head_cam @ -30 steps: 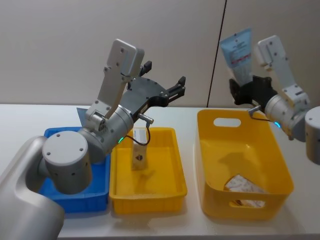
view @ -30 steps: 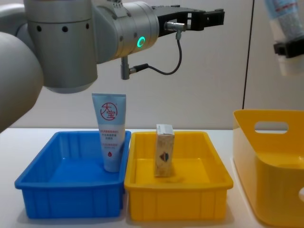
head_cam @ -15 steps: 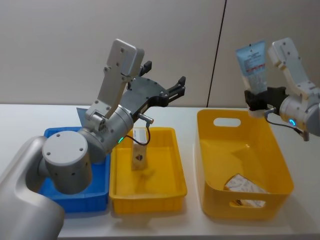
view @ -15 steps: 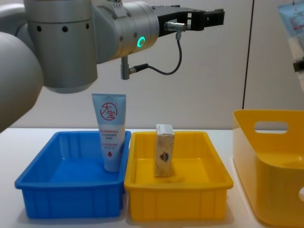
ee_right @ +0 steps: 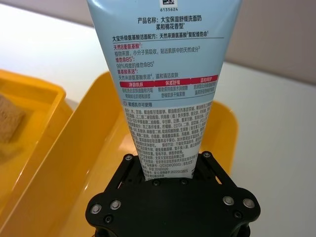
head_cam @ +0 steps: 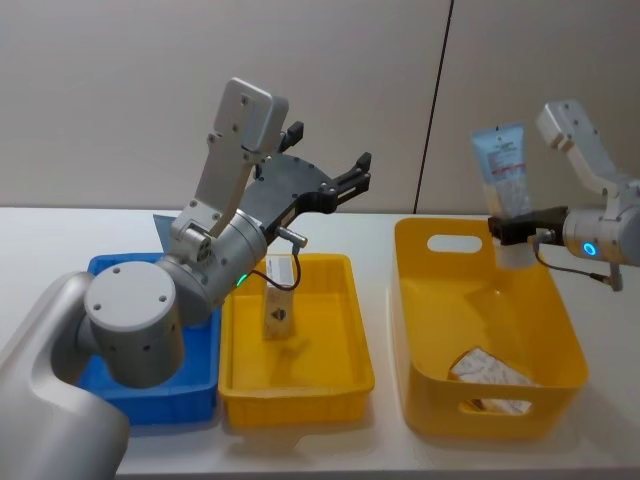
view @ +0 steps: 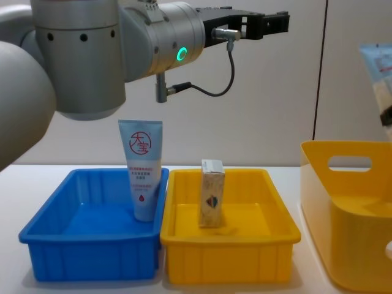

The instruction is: Bimanual collaborative sorting of washing and personal care products

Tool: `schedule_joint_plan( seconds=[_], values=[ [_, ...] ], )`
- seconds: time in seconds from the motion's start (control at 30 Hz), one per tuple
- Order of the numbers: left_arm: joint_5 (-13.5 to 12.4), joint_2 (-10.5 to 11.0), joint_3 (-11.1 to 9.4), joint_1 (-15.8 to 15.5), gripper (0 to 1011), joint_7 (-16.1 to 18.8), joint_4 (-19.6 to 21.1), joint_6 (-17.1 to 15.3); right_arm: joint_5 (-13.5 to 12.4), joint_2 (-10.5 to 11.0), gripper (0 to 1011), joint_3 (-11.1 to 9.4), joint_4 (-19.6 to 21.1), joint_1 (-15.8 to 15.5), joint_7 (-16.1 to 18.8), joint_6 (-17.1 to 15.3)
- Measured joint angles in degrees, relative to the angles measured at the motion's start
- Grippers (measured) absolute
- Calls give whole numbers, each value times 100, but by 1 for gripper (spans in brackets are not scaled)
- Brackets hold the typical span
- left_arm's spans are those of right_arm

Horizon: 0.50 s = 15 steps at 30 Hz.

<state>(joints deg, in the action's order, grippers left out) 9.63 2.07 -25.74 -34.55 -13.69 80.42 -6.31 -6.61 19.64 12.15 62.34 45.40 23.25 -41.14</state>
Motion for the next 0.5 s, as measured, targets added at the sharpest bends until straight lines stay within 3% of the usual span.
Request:
schedule_joint_plan(
  seconds=[0.27, 0.5],
  values=[
    [0, 0, 0, 0, 1001, 0, 0, 0, -118, -29, 248, 135, -683, 360, 409, -304],
    [0, 0, 0, 0, 1001, 0, 0, 0, -186, -34, 248, 190, -980, 504, 601, -360]
  ],
)
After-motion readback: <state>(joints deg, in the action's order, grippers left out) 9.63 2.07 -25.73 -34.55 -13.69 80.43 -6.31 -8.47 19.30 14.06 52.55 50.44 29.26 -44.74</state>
